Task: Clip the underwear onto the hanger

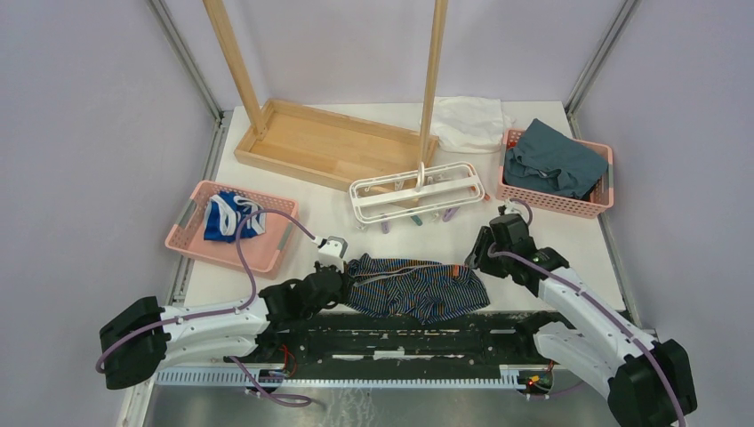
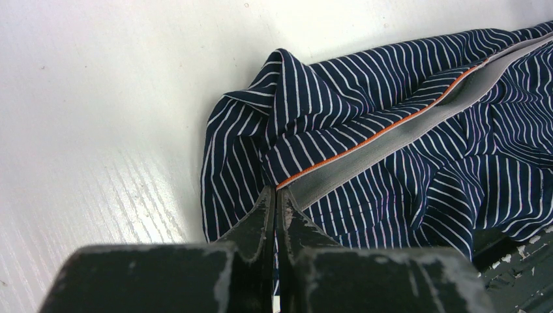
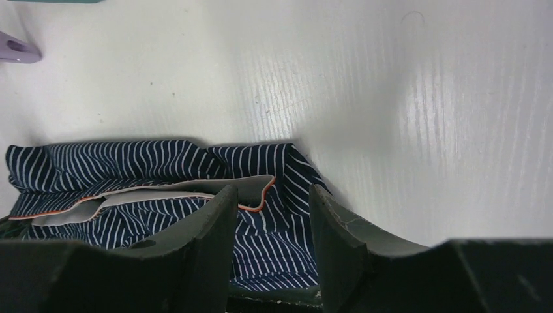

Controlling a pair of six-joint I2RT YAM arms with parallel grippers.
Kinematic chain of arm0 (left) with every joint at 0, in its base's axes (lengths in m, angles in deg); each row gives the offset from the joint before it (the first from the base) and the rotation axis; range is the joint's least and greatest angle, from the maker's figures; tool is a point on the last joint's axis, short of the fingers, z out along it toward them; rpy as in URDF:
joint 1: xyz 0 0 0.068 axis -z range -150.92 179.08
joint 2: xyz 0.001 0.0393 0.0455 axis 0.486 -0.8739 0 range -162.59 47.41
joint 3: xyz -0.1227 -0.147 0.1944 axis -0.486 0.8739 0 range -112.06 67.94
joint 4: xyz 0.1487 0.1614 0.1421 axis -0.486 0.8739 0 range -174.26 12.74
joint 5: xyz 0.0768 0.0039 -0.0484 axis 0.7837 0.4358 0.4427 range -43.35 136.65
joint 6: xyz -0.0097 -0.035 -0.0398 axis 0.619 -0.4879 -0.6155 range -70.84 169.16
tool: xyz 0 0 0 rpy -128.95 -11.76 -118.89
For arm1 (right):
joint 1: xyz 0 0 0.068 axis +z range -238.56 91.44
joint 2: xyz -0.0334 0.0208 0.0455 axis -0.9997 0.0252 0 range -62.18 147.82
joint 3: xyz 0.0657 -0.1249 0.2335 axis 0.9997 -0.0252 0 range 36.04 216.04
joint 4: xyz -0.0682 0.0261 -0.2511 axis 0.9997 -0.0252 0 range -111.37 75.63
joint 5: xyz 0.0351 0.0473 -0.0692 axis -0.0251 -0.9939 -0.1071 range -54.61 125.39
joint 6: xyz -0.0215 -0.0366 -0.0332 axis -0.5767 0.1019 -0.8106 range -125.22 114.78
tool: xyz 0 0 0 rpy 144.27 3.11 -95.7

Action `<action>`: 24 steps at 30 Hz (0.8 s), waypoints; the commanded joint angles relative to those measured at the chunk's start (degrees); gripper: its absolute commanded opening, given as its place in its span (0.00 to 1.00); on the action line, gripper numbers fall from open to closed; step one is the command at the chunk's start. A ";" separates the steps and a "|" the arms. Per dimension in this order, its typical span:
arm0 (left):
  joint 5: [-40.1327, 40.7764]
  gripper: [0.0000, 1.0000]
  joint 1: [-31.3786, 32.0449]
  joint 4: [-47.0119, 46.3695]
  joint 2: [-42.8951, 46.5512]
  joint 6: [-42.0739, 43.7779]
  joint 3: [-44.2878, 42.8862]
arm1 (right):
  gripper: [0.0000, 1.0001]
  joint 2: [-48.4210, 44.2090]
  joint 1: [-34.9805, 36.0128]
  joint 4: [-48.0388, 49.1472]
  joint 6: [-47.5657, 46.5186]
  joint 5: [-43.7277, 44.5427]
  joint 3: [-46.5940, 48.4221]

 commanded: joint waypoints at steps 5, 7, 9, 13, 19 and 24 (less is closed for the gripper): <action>0.36 0.03 0.28 -1.13 0.51 -2.27 -0.02 | 0.50 1.65 -0.19 -0.93 -2.03 -1.48 3.27; 0.35 0.03 0.25 -1.12 0.51 -2.36 -0.02 | 0.48 1.11 -0.16 -1.43 -2.50 -2.35 3.23; 0.37 0.03 0.27 -1.12 0.43 -2.28 0.00 | 0.45 1.13 -0.18 -2.55 -3.07 -3.42 3.49; 0.48 0.03 0.28 -1.05 0.51 -2.27 0.02 | 0.42 2.35 -0.11 -5.70 -4.55 -3.99 4.61; 0.44 0.03 0.26 -1.04 0.59 -2.27 -0.13 | 0.41 1.98 -0.12 -7.64 -4.89 -5.71 4.98; 0.51 0.03 0.28 -0.83 0.68 -2.34 -0.13 | 0.39 3.33 -0.13 -7.57 -5.55 -7.94 4.32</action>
